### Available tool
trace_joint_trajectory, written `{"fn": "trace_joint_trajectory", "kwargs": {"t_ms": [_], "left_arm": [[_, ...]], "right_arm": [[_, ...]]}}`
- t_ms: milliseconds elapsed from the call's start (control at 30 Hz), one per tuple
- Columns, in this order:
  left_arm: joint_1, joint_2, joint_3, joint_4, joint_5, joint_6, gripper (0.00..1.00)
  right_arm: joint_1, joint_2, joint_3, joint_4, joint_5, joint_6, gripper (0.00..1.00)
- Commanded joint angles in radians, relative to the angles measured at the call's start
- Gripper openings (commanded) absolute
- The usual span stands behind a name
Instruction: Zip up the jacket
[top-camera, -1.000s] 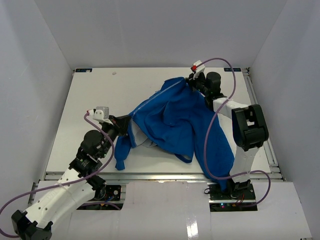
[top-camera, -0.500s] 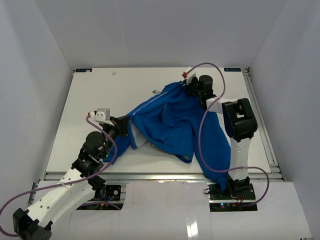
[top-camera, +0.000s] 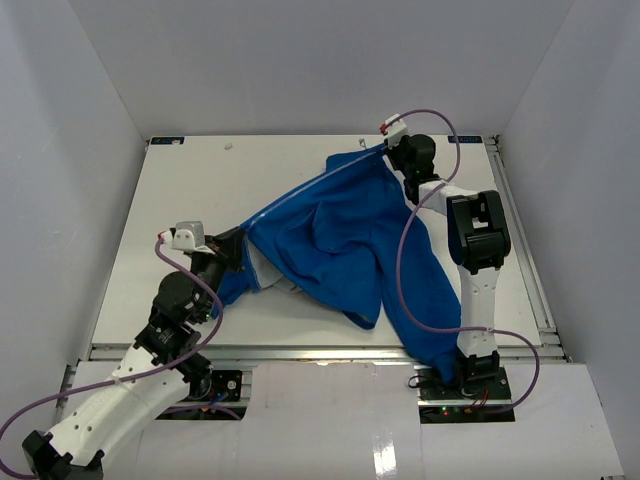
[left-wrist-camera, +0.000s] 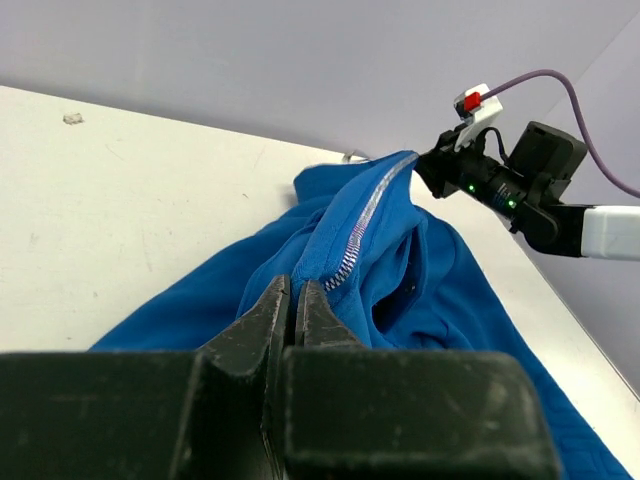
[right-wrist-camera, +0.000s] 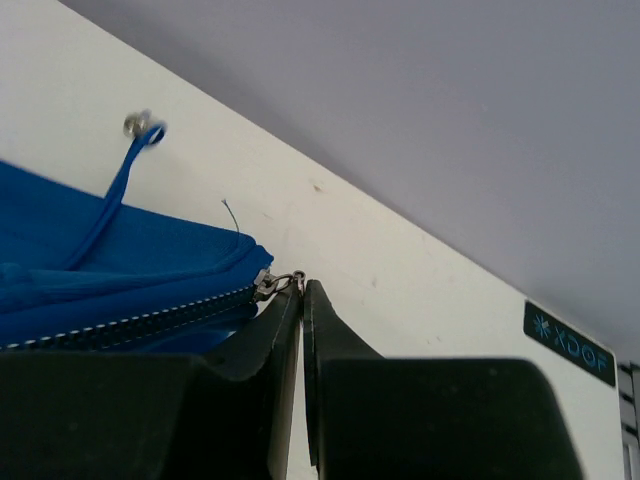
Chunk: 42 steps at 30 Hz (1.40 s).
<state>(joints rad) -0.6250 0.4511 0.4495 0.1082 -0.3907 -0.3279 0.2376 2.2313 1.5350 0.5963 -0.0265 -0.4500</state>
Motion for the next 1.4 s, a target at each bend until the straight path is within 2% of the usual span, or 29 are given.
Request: {"fn": "trace_joint_trajectory", "kwargs": {"t_ms": [0,133,267,433,533,733,833,933,1000,1133,1200,1267,1367], "left_arm": [[0.013,0.031,0.048,0.120,-0.117,0.041,0.00],[0.015,0.115,0.047,0.159,-0.105,0.049,0.00],[0.029,0.183,0.023,0.196,-0.137,0.055,0.00],[0.120,0.295,0.056,0.206,-0.087,0.081,0.00],[0.155,0.375,0.087,0.193,-0.074,0.099,0.00],[0.221,0.402,0.019,0.208,-0.068,0.037,0.00],[0.237,0.420,-0.050,0.227,-0.039,-0.010,0.00],[0.236,0.412,-0.165,0.372,0.123,-0.135,0.00],[0.225,0.437,-0.267,0.449,0.164,-0.181,0.00],[0.207,0.533,-0.313,0.567,0.230,-0.167,0.00],[0.191,0.583,-0.363,0.709,0.294,-0.168,0.00],[0.172,0.613,-0.381,0.775,0.340,-0.167,0.00],[0.152,0.719,-0.375,0.914,0.499,-0.144,0.00]], "right_arm": [[-0.104,0.025,0.059,-0.013,0.226,-0.021,0.08],[-0.110,0.017,0.076,-0.002,0.222,-0.001,0.08],[-0.135,0.049,0.153,-0.063,0.230,0.023,0.08],[-0.169,0.065,0.206,-0.128,0.278,0.098,0.08],[-0.173,0.052,0.184,-0.116,0.295,0.117,0.08],[-0.173,0.036,0.157,-0.129,0.295,0.155,0.08],[-0.173,0.029,0.146,-0.135,0.239,0.161,0.08],[-0.167,0.023,0.140,-0.106,0.158,0.168,0.08],[-0.154,0.039,0.183,-0.106,0.112,0.146,0.08],[-0.132,0.077,0.267,-0.139,0.032,0.119,0.08],[-0.122,0.103,0.325,-0.151,-0.016,0.103,0.08],[-0.110,0.117,0.356,-0.160,-0.028,0.086,0.08],[-0.093,0.144,0.398,-0.132,-0.071,0.050,0.08]]}}
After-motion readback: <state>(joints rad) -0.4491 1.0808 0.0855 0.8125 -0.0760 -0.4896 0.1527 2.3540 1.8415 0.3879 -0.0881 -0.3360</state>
